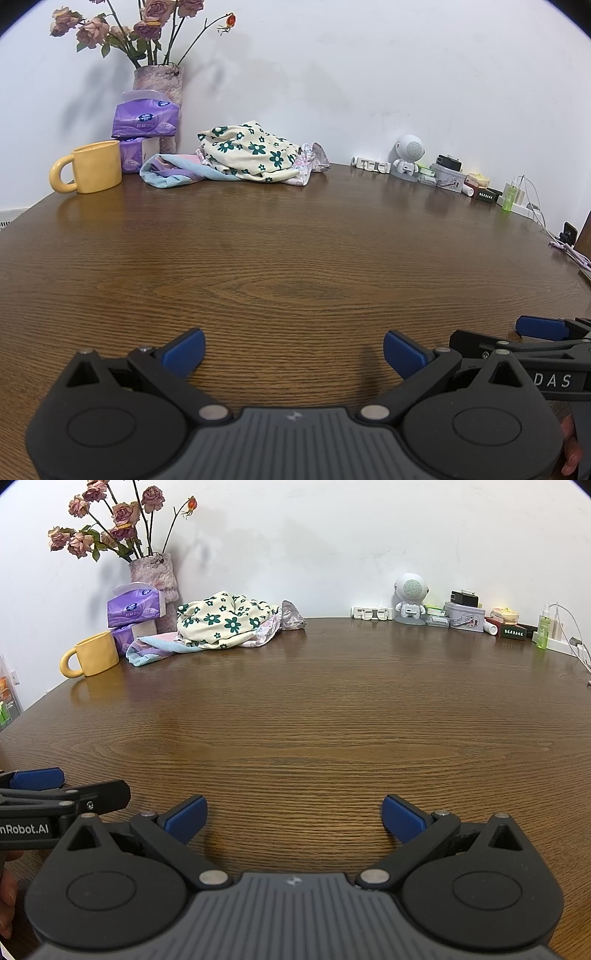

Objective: Fold clothes

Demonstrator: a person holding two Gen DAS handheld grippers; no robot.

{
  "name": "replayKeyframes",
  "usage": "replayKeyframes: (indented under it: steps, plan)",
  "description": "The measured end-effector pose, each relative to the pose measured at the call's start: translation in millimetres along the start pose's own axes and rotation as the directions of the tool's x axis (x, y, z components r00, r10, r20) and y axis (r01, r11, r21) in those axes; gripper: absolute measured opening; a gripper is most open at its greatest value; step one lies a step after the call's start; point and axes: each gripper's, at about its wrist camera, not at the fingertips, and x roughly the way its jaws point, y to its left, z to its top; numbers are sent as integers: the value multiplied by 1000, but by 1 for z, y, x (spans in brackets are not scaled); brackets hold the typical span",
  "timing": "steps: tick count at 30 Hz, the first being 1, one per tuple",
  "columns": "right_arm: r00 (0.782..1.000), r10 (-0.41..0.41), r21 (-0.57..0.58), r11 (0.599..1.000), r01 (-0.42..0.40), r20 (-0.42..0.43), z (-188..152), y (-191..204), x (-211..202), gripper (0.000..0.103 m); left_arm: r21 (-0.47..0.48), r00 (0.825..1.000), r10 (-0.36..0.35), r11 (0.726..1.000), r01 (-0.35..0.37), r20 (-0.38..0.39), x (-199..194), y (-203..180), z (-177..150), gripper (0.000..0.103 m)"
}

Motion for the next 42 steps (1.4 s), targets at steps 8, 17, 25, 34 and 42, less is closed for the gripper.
replayKeyframes:
  steps: [8, 17, 25, 34, 42]
  plan:
    - [1000, 0, -1, 1000, 0, -1, 0, 0, 0, 103, 1, 1000, 1, 1000, -1, 0, 0, -1, 0, 103]
    - [1000, -3, -12, 1000, 3, -6, 0, 2, 1, 103, 3, 1000, 4, 1000, -4, -2, 1, -1, 0, 103]
    - [1000, -6, -17, 1000, 6, -9, 0, 2, 1, 103, 5, 1000, 5, 1000, -5, -2, 1, -2, 0, 103]
    - [1000, -8, -20, 1000, 8, -10, -1, 3, 2, 103, 4, 1000, 6, 1000, -6, -1, 1, -2, 0, 103]
    - [1000, -13, -25, 1000, 12, -13, 0, 4, 3, 103, 12, 1000, 14, 1000, -14, -5, 2, -4, 0, 103]
